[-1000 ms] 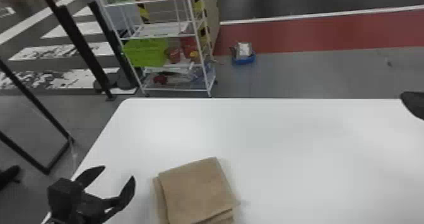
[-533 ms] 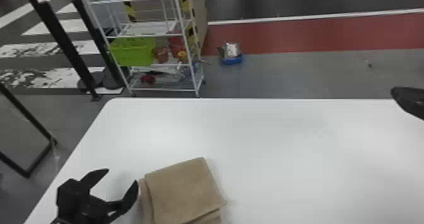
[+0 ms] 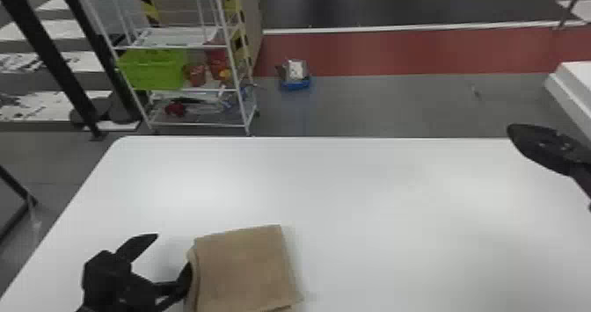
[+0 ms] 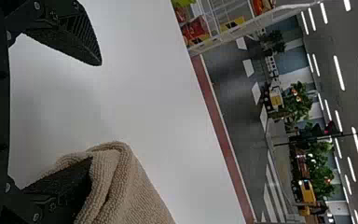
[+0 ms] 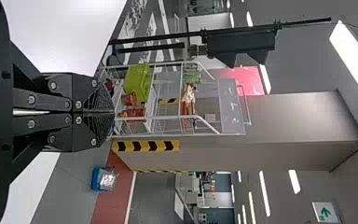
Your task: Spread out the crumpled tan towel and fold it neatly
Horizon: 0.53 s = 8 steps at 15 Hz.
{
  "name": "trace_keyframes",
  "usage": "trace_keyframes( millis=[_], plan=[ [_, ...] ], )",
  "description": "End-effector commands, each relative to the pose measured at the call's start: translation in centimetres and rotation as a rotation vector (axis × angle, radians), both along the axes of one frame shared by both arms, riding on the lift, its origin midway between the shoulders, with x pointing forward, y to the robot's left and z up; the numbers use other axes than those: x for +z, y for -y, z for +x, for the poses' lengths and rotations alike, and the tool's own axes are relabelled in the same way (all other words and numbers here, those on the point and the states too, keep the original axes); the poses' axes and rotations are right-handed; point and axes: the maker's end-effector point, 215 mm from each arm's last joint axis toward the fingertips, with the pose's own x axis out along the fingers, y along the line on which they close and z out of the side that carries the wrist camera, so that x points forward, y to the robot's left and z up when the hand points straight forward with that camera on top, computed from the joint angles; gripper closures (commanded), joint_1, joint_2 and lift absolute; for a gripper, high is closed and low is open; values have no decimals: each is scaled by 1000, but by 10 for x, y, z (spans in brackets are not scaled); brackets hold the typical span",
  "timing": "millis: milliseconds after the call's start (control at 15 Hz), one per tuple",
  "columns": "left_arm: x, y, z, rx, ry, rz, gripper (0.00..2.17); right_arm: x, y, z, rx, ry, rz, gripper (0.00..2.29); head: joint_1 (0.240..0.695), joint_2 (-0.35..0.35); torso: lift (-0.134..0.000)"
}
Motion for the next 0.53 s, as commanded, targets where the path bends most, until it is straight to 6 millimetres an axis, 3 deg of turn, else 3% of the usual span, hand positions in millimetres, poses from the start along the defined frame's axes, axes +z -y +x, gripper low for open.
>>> trace_keyframes(
  millis=[0, 267, 400, 467],
  plan=[
    [-1, 24, 5, -38, 3, -10, 184, -3, 2, -3, 2, -6, 4, 1875, 695, 67, -122],
    [3, 63, 9, -92, 7, -17, 184, -3, 4, -8, -1, 3, 9, 1875, 695, 18, -122],
    [6, 61, 11, -87, 15, -12, 178, 6, 0, -9, 11, 29, 40, 1875, 695, -16, -122],
    [16, 52, 16, -68, 35, -2, 178, 14, -5, -8, 9, 55, 66, 1875, 695, -21, -122]
  ],
)
